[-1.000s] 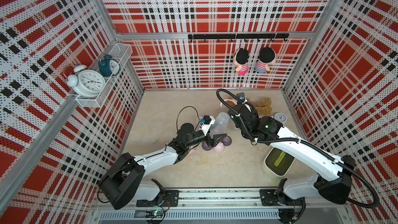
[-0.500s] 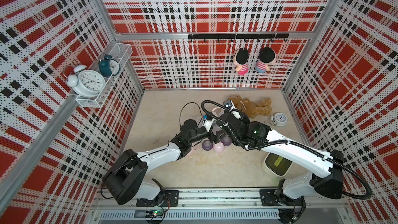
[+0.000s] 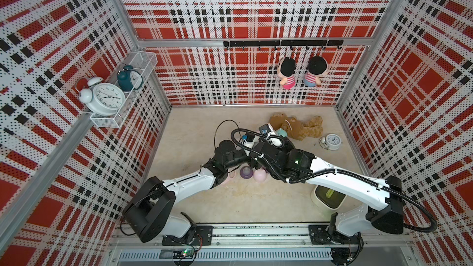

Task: Assemble the baby bottles
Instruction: Put on the handle of the baby bottle.

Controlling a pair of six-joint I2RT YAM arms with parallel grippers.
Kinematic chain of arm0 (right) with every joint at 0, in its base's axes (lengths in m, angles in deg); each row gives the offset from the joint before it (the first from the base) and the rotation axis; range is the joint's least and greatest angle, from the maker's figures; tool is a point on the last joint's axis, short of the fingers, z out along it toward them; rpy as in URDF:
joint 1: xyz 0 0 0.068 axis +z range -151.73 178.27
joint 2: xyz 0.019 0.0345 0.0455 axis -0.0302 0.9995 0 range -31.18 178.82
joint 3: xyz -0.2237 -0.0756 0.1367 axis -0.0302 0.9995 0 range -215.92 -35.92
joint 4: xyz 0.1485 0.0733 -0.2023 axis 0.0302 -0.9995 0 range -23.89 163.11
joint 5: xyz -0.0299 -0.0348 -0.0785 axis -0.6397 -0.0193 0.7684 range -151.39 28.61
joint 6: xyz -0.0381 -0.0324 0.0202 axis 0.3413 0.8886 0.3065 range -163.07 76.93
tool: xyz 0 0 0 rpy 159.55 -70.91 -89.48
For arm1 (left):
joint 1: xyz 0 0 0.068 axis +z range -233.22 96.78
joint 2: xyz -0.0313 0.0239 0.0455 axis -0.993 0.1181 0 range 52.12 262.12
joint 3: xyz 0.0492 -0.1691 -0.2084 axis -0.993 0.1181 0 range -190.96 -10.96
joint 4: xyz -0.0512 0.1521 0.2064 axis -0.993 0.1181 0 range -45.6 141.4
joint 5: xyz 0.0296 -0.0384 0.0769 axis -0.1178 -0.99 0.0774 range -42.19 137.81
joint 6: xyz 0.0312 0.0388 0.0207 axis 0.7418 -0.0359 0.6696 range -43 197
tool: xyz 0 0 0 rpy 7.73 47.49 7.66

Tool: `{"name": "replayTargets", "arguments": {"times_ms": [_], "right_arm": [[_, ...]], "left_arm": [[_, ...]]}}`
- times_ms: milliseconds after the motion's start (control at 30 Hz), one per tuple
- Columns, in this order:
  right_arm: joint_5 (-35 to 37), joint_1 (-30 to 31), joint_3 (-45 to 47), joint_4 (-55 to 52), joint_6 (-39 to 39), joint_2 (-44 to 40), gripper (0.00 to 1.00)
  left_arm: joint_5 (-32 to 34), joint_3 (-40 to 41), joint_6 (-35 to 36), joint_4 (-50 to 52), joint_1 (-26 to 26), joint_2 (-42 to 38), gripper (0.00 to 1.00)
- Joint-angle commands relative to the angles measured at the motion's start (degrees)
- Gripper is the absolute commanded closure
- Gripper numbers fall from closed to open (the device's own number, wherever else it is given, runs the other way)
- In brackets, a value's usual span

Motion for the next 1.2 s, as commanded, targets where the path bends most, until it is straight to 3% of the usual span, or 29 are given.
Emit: {"name": "replayTargets", "arguments": {"times_ms": [0, 167, 267, 433, 567, 700, 1000, 1167], "right_arm": [[3.00, 1.26, 1.18, -1.12, 1.51, 0.84, 1.00], [4.69, 3.20, 2.65, -0.90, 2.43, 1.29, 1.00], [2.81, 3.51, 2.96, -0.55, 2.48, 0.89, 0.93], [-6.93, 3.52, 3.78, 4.73, 5.50, -3.37, 0.65], [-14.39, 3.48, 4.37, 8.36, 6.87, -8.46, 0.34], [-18.57, 2.78, 4.45, 7.93, 5.11, -12.69, 0.20], [-30.39, -1.88, 9.97, 6.36, -1.62, -22.36, 0.13], [-32.79, -3.97, 16.02, 6.97, -4.60, -25.23, 0.11]], "left_arm": [[-1.10, -1.49, -1.62, -0.34, 1.09, 0.13, 1.00], [-2.21, -1.56, -1.97, -0.52, 1.72, -0.12, 1.00], [-2.19, -1.40, -1.57, -0.60, 1.72, -0.24, 1.00], [-1.20, -0.53, 0.74, -0.60, 1.02, -0.84, 1.00], [-0.54, 0.37, 1.65, -1.19, 0.93, -1.52, 1.00], [-0.07, 1.61, 2.06, -2.42, 1.01, -2.95, 1.00], [0.17, 4.07, 1.62, -3.31, 2.98, -6.75, 1.00], [0.86, 5.83, 1.29, -3.33, 4.73, -9.79, 1.00]]}}
